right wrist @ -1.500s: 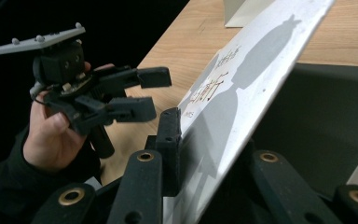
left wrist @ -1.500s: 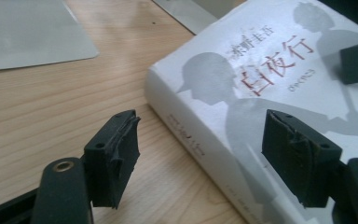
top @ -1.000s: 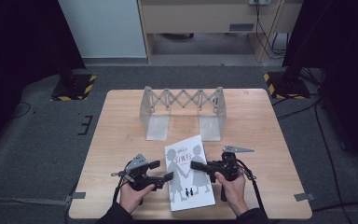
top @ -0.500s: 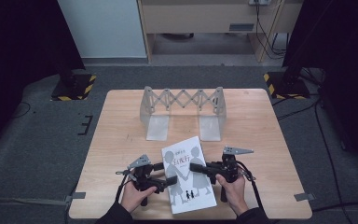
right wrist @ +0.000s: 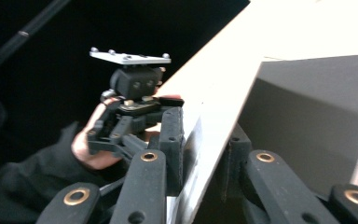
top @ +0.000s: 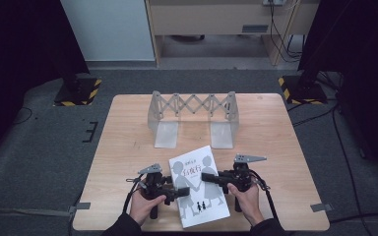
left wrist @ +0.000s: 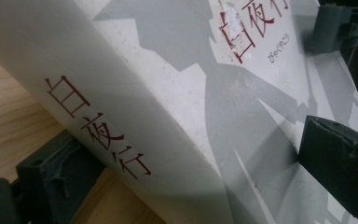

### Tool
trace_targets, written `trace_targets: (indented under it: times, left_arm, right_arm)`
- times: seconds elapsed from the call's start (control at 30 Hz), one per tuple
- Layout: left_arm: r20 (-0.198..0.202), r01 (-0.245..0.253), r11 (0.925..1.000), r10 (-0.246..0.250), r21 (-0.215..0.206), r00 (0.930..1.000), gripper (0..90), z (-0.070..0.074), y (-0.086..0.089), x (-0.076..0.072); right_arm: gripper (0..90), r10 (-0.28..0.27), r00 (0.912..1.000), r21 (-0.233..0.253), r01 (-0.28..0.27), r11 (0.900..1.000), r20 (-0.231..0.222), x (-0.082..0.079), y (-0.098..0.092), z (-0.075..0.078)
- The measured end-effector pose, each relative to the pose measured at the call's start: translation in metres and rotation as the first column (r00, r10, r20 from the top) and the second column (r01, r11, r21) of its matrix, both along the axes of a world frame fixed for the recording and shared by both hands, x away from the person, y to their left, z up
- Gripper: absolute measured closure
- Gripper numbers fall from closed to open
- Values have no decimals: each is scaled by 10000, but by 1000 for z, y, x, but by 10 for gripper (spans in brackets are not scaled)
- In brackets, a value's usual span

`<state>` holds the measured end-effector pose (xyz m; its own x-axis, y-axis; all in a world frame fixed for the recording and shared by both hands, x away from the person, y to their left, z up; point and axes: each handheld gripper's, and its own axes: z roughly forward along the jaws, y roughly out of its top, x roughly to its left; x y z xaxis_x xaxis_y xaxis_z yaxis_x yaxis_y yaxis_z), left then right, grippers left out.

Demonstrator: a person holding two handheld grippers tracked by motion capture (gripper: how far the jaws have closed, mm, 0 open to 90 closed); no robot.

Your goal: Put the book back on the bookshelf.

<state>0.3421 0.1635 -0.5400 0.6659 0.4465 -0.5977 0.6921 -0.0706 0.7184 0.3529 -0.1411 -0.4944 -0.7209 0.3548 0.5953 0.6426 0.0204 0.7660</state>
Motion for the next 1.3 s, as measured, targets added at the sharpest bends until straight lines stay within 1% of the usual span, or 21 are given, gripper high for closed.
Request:
trace_targets:
  times: [0.03,0.1,0.17,0.2,0.27,0.3,0.33,0.4,0.43,0.47,0.5,0.63,0.77,1.03,1.1,1.13,1.17,1.2,1.23,1.27,1.3]
  left_arm:
    - [-124,-9,10000,9,31,9999,5,-1,0,0]
    - [-231,-22,10000,22,-5,9997,6,-3,0,0]
    - [-524,-49,10000,52,63,9986,7,-5,0,1]
    - [-524,-49,10000,52,63,9986,7,-5,0,1]
    - [-690,-213,9997,220,109,9974,7,-7,-1,1]
    - [-593,-227,9994,241,249,9980,11,-7,-1,1]
    - [-593,-227,9994,241,249,9980,15,-7,-1,1]
    - [-437,-270,9986,289,445,9986,22,-6,-3,0]
    - [-356,-310,9977,332,600,9988,37,-5,-3,-1]
    - [-356,-310,9977,332,600,9988,38,-5,-3,-1]
    - [-379,-321,9979,343,558,9987,40,-6,-3,-1]
    - [-361,-364,9989,375,283,9986,42,-8,-2,-1]
    - [-399,-461,9987,470,231,9981,45,-9,-3,-2]
    - [-414,-552,9983,559,201,9976,43,-9,-3,-2]
    - [-429,-620,9979,626,167,9971,44,-9,-4,-3]
    - [-447,-657,9977,663,135,9968,50,-9,-4,-3]
    - [-495,-706,9975,709,78,9963,63,-10,-3,-2]
    - [-591,-785,9969,783,-1,9952,63,-10,-2,-2]
    - [-658,-860,9963,853,-84,9942,82,-11,-1,-2]
    - [-703,-943,9955,934,-105,9932,126,-11,0,-2]
    - [-711,-1015,9948,1009,-55,9924,126,-11,1,-2]
  right_arm:
    - [739,-136,9998,-142,138,9998,150,0,0,-1]
    - [727,-217,9996,-267,221,9994,159,0,0,-2]
    - [671,-419,9986,-530,435,9976,316,1,-1,-5]
    - [671,-419,9986,-530,435,9976,316,1,-1,-5]
    - [651,-630,9961,-880,683,9938,610,1,-1,-6]
    - [626,-746,9939,-1143,836,9899,809,2,-2,-7]
    - [626,-746,9939,-1143,836,9899,809,2,-2,-7]
    - [561,-865,9930,-1561,982,9828,802,2,-3,-9]
    - [484,-915,9937,-2136,1035,9714,654,3,0,-15]
    - [484,-915,9937,-2136,1035,9714,654,3,0,-15]
    - [498,-1130,9920,-1865,1218,9749,570,2,0,-20]
    - [491,-1173,9916,-1912,1258,9735,552,2,1,-19]
    - [466,-1411,9884,-2026,1496,9678,558,0,3,-20]
    - [463,-1501,9877,-1984,1561,9676,448,1,3,-21]
    - [443,-1595,9859,-2053,1667,9644,511,0,4,-20]
    - [392,-1651,9835,-2348,1781,9556,742,-2,5,-20]
    - [375,-1662,9817,-2522,1846,9499,928,-2,5,-20]
    - [375,-1662,9817,-2522,1846,9499,928,-2,5,-20]
    - [372,-1682,9809,-2663,1887,9452,982,-2,4,-20]
    - [370,-1843,9775,-2857,2064,9358,1026,-2,-1,-20]
    - [370,-1843,9775,-2857,2064,9358,1026,-2,-1,-20]
